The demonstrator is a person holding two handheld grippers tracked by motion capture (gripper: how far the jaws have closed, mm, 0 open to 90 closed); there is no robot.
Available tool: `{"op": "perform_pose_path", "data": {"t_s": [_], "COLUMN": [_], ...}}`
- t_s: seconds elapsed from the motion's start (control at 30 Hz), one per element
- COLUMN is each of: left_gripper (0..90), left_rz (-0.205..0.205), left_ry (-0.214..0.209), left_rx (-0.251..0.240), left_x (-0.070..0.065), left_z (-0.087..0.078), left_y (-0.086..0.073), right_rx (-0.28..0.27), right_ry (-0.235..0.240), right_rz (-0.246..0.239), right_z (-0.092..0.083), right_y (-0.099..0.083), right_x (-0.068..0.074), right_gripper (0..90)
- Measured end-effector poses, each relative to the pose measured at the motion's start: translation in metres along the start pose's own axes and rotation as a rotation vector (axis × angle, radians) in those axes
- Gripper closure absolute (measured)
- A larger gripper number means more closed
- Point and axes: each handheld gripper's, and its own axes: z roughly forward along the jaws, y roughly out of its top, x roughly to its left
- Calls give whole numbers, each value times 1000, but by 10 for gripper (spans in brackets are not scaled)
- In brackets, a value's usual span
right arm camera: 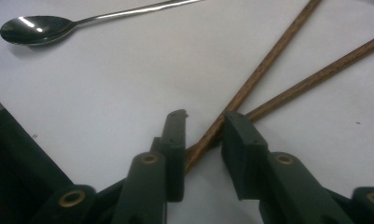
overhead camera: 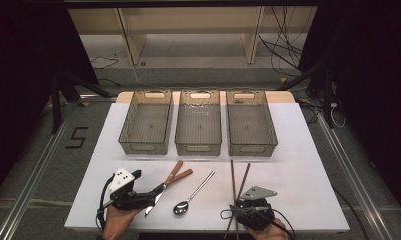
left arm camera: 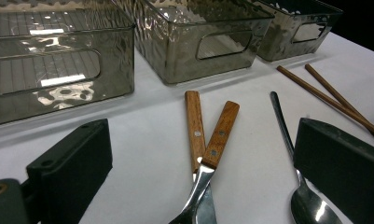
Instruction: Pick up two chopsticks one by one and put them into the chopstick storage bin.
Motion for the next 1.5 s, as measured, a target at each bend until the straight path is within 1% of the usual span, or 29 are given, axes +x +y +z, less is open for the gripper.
{"op": "perform_pose_path", "data": {"t_s": [0.03, 0.07, 0.17, 0.23, 0.27, 0.3, 0.37, 0.5, 0.67, 0.77, 0.87, 1.0, 1.2, 1.23, 1.5], "left_gripper": [42, 42, 42, 42, 42, 42, 42, 42, 42, 42, 42, 42, 42, 42, 42], "left_rz": [0, 0, 1, 0, 0, 0, 0, 1, 1, 2, 1, 1, 1, 1, -2], "left_ry": [-1, -1, -1, -3, -3, -3, -3, -4, -4, -4, -4, -4, -4, -4, -3], "left_rx": [0, 1, 2, 3, 3, 3, 3, 3, 3, 4, 3, 3, 2, 2, 3], "left_x": [0, 0, 0, 0, 0, 0, 0, 0, 0, 0, -1, 0, 0, 0, 0], "left_z": [0, 0, 0, 0, 0, 0, 0, 0, 0, 0, 0, 0, 0, 0, 0], "left_y": [0, 0, 0, 0, 0, 0, 0, 0, 0, 0, 0, 0, 0, 0, 0], "right_rx": [-4, -4, -6, -7, -14, -14, -16, -13, -5, -2, 2, -4, -11, -23, -48], "right_ry": [-1, -1, 8, 7, 4, 4, 10, 11, 0, -14, -36, -42, -33, -27, -31], "right_rz": [3, 3, 26, 28, 38, 38, 45, 42, 33, 23, 5, 1, 6, 8, 10], "right_z": [0, 0, -1, -1, -1, -1, -2, -2, -2, -2, -2, -2, -2, -3, -8], "right_y": [0, 0, 0, 0, 0, 0, 0, 0, 1, 2, 3, 3, 4, 4, 5], "right_x": [0, 0, -2, -2, -2, -2, -2, -3, -2, 0, 4, 4, 2, 2, -3], "right_gripper": [733, 733, 747, 752, 782, 782, 810, 819, 820, 824, 854, 858, 859, 860, 861]}}
